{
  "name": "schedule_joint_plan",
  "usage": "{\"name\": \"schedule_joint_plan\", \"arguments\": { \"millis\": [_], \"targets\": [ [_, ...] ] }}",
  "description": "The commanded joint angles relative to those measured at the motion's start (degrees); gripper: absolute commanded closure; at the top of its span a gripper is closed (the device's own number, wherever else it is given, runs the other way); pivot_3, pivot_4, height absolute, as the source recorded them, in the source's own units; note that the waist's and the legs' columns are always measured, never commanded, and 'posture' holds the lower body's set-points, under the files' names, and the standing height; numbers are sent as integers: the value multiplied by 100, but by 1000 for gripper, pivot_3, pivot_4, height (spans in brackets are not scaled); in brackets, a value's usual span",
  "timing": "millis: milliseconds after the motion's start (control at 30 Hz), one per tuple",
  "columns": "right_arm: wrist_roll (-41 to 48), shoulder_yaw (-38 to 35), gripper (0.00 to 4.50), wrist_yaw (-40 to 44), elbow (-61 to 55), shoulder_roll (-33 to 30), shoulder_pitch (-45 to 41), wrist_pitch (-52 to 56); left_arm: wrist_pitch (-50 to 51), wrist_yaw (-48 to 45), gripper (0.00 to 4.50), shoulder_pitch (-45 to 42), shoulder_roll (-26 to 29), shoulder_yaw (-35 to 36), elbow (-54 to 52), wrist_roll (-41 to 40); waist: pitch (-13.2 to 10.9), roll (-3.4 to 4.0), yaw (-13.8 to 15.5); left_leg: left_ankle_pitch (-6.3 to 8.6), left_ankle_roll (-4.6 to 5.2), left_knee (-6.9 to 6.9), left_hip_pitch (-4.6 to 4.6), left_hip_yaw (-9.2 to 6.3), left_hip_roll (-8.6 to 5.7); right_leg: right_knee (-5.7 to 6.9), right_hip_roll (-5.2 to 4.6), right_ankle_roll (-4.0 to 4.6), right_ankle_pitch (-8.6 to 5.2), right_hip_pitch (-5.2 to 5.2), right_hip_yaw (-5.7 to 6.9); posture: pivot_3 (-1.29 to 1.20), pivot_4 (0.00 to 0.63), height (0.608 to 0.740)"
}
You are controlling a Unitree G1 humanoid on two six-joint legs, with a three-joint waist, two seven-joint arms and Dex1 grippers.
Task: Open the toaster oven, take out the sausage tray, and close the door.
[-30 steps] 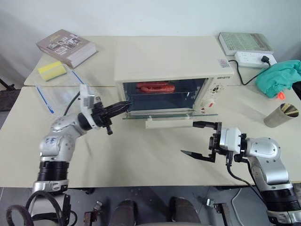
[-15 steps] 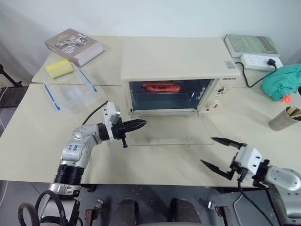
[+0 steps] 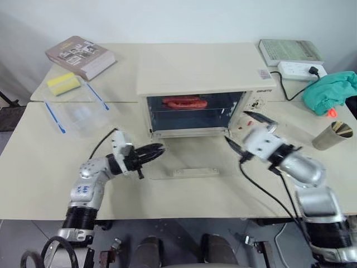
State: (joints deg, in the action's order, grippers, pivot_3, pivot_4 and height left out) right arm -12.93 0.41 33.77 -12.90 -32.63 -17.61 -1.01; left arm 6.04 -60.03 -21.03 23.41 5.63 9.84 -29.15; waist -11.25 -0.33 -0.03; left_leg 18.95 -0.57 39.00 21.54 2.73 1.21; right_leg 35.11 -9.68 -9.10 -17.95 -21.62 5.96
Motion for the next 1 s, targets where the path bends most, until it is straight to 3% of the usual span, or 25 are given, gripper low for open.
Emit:
{"name": "schedule_joint_plan", "arguments": {
  "millis": [33, 333, 733, 833, 1000],
  "targets": [
    [-704, 406, 0, -398, 144, 0, -479, -139, 167, 166, 2714, 251, 195, 629, -732, -544, 0, 0, -6, 0, 0, 0, 1, -6, 0, -1, 0, -1, 0, 2, 5, 0, 150, 740],
    [-2178, 1077, 0, -1752, 1151, 120, -1534, -703, 588, 601, 10, 1520, 562, 1402, -2070, -996, 0, 0, -36, 1, -2, -4, 0, -8, 3, -3, 1, -1, 0, 1, 6, 0, 150, 740],
    [-3268, 1715, 0, -2279, 1719, 510, -2045, -368, 613, 874, 10, 1782, 453, 1331, -2464, -991, -1, 0, -118, 2, -3, -6, 0, -7, 7, -4, 6, 1, 0, 2, 5, 0, 150, 740],
    [-3336, 1774, 609, -2224, 1630, 629, -1995, -232, 581, 914, 0, 1783, 455, 1323, -2454, -974, 0, 0, -146, 3, -3, -8, 0, -8, 7, -5, 6, 0, 0, 2, 6, 0, 150, 740],
    [-3549, 1803, 2257, -2231, 1532, 702, -1955, -33, 562, 959, 0, 1789, 434, 1290, -2461, -974, 0, 0, -161, 3, -4, -11, 0, -8, 7, -6, 6, 0, 0, 2, 7, 0, 150, 740]
  ]
}}
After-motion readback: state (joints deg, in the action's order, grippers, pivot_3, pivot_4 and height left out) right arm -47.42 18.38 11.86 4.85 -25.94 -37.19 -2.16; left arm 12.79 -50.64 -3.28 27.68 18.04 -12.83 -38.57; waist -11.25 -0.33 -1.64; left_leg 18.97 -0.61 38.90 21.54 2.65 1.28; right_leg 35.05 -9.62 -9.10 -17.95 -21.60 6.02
